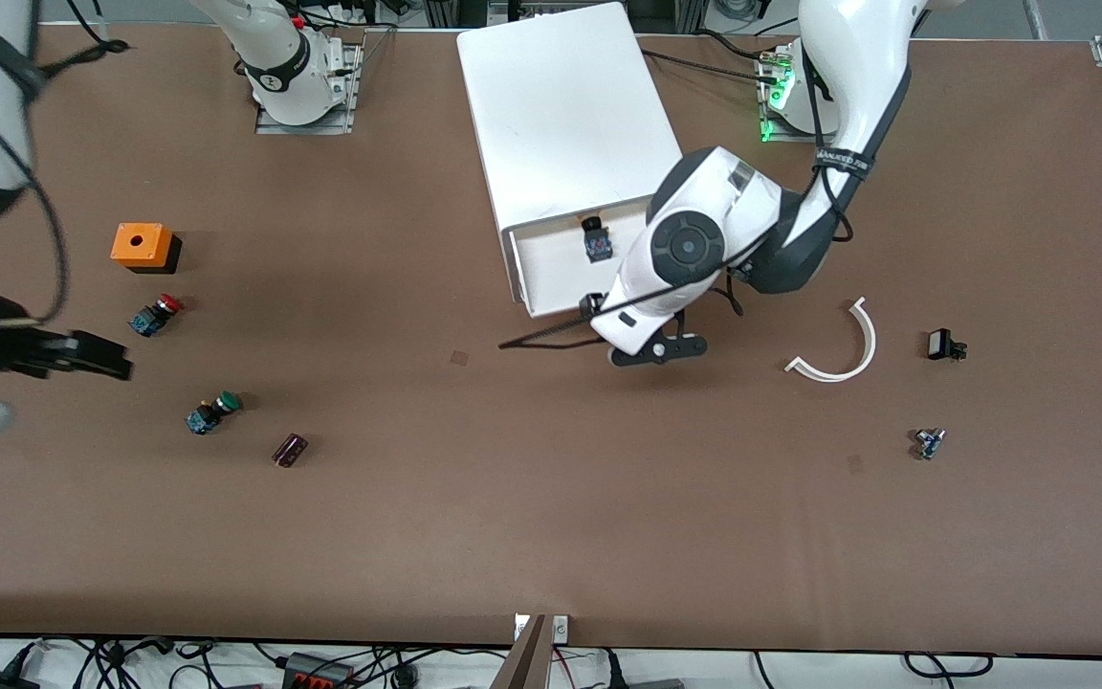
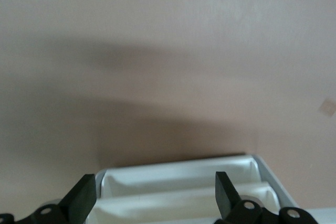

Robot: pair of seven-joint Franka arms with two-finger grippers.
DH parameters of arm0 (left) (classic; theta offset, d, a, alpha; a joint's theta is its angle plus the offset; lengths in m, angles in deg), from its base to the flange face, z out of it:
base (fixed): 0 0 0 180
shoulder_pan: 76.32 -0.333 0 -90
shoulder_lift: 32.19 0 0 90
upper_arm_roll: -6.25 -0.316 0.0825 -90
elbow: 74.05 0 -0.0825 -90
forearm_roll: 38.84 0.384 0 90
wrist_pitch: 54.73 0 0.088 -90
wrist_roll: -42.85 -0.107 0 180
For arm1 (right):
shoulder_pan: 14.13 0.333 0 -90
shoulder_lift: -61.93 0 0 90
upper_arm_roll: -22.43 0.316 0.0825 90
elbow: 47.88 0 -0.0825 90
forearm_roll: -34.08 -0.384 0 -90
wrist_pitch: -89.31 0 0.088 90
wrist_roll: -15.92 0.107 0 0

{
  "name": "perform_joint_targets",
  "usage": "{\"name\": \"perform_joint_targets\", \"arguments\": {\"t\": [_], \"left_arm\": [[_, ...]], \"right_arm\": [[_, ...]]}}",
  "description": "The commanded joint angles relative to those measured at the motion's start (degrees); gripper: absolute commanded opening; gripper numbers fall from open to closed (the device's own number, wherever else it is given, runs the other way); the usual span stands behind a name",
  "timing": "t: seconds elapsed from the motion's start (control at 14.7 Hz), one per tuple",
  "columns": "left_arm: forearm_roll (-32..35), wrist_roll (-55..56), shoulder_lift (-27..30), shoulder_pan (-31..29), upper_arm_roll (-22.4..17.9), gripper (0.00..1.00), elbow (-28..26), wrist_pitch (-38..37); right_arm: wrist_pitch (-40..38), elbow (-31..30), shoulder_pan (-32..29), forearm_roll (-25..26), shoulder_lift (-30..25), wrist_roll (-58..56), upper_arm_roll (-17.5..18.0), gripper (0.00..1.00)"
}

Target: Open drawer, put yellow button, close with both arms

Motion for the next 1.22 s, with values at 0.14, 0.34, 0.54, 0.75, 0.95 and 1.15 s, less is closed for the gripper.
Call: {"name": "perform_joint_targets", "arguments": {"t": [0.14,0.34,0.54,0.75,0.95,1.15], "left_arm": [[0.64,0.94,3.27,-0.85,4.18,1.0,-3.38,-4.84],[-0.5,2.6,3.88,-0.76,5.5,1.0,-4.43,-5.55],[-0.59,2.96,5.55,-0.76,6.56,1.0,-6.97,-5.73],[-0.59,3.05,5.64,-0.41,6.91,1.0,-7.51,-5.73],[-0.59,3.66,5.64,-0.41,7.7,1.0,-7.51,-5.9],[-0.59,4.1,5.47,-0.49,7.79,1.0,-7.42,-5.9]], "right_arm": [[0.28,-11.34,-2.68,0.64,-9.9,-2.64,1.39,1.0],[-0.24,-11.7,-2.43,2.22,-10.69,-2.91,1.39,1.0],[-1.47,-13.27,-1.99,2.84,-11.83,-3.7,1.39,1.0],[1.76,-20.9,-1.63,2.84,-16.65,-3.7,1.39,1.0],[7.47,-31.18,-1.72,3.02,-22.98,-3.97,1.39,1.0],[7.32,-33.06,-1.63,4.33,-24.93,-4.84,1.48,1.0]]}}
